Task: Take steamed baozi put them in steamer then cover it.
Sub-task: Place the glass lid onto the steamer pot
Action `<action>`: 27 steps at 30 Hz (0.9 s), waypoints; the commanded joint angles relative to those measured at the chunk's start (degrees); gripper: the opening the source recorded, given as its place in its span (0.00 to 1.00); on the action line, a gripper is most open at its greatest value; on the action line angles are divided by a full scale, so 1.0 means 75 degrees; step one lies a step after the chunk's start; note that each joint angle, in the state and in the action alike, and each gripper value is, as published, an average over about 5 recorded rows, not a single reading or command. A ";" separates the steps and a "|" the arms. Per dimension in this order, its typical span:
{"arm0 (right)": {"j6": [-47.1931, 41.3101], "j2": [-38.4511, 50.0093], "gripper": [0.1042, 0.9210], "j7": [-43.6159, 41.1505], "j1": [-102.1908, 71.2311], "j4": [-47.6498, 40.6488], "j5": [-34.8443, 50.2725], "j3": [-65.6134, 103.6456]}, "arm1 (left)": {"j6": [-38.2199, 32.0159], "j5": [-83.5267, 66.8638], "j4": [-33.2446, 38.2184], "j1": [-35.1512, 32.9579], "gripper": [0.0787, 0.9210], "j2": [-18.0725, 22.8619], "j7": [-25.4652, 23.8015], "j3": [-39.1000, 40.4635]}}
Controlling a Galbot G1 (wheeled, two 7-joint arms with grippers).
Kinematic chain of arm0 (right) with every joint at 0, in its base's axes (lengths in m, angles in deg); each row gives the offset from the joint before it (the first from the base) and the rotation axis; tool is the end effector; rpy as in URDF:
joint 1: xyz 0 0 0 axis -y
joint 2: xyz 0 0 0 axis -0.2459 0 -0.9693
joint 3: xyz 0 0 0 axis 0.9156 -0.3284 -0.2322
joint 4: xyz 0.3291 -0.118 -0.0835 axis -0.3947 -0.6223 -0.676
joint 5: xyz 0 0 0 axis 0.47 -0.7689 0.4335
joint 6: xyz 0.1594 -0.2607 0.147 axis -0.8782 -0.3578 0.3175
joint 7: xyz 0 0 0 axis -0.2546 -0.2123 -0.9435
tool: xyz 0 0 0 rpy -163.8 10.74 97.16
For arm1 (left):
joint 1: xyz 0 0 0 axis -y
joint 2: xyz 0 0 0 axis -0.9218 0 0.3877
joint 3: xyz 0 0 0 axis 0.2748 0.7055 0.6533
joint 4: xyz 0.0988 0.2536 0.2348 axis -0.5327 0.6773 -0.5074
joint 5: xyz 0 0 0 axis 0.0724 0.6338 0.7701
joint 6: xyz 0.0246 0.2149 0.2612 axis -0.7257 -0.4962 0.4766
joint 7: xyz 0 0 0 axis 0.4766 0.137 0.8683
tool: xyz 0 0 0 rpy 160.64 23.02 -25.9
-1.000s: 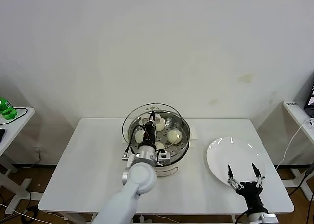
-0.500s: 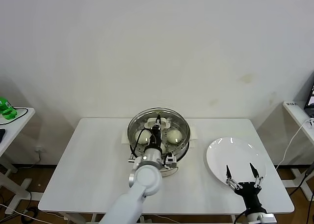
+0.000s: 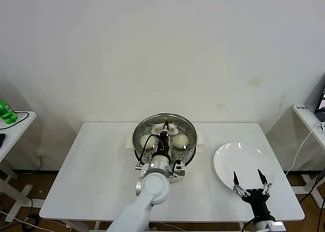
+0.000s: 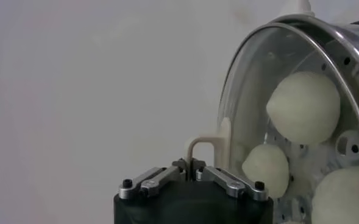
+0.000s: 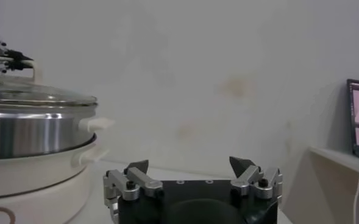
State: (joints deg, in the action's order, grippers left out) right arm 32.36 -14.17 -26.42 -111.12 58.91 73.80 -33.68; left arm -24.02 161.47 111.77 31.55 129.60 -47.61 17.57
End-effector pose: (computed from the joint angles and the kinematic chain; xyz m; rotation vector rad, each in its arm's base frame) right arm 0.1194 -0.1004 -0.3512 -0.0408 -3.1226 0.2235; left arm 0.3234 -0.1602 -0.2850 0.1581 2.2205 2.0864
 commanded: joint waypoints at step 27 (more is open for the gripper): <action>0.0052 -0.0033 0.88 -0.0087 -0.0042 0.0040 0.0002 -0.0096 | -0.0124 0.0389 -0.0038 -0.0011 0.05 0.0035 -0.0117 0.0054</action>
State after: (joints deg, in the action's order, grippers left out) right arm 32.73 -14.38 -27.00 -111.42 59.17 73.80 -34.34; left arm -24.84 164.07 111.13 31.63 129.76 -48.39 17.92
